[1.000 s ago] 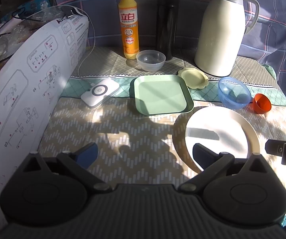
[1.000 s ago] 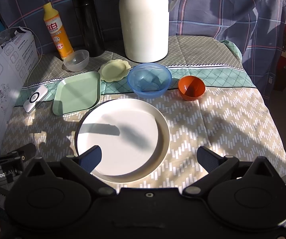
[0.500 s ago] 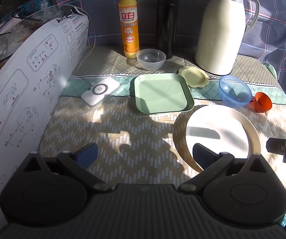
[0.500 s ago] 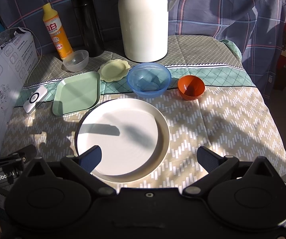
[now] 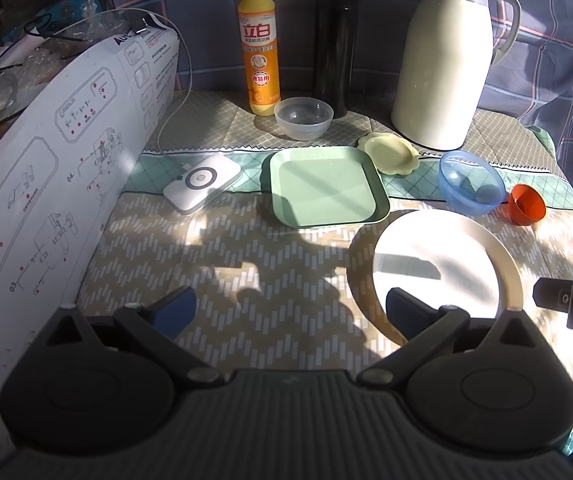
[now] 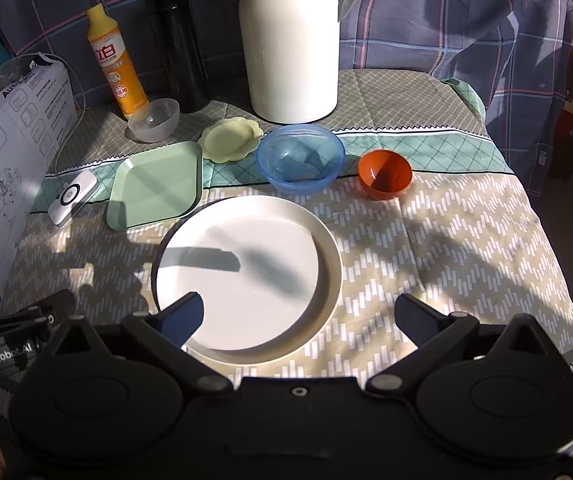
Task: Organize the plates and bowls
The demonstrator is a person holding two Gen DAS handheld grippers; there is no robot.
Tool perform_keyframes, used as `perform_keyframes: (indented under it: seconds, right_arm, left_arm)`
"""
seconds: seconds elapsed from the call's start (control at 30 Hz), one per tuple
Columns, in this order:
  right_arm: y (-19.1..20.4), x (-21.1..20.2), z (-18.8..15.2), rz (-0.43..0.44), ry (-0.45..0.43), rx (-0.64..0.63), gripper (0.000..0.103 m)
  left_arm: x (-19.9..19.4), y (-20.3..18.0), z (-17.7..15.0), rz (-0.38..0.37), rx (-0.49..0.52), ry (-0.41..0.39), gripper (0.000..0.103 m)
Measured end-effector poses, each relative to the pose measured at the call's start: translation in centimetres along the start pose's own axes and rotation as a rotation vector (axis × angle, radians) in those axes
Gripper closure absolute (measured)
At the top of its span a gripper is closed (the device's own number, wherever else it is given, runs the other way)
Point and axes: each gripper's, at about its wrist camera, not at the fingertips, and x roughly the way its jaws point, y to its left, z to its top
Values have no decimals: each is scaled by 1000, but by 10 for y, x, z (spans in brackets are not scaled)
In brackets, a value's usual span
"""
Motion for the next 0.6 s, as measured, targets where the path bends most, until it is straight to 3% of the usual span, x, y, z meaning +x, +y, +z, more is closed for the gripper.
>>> perform_keyframes:
  seconds: [0.6]
  right_arm:
    - [0,3,1,4,12,2,0]
  left_arm:
    - [1,-3,0,1,12,8,0]
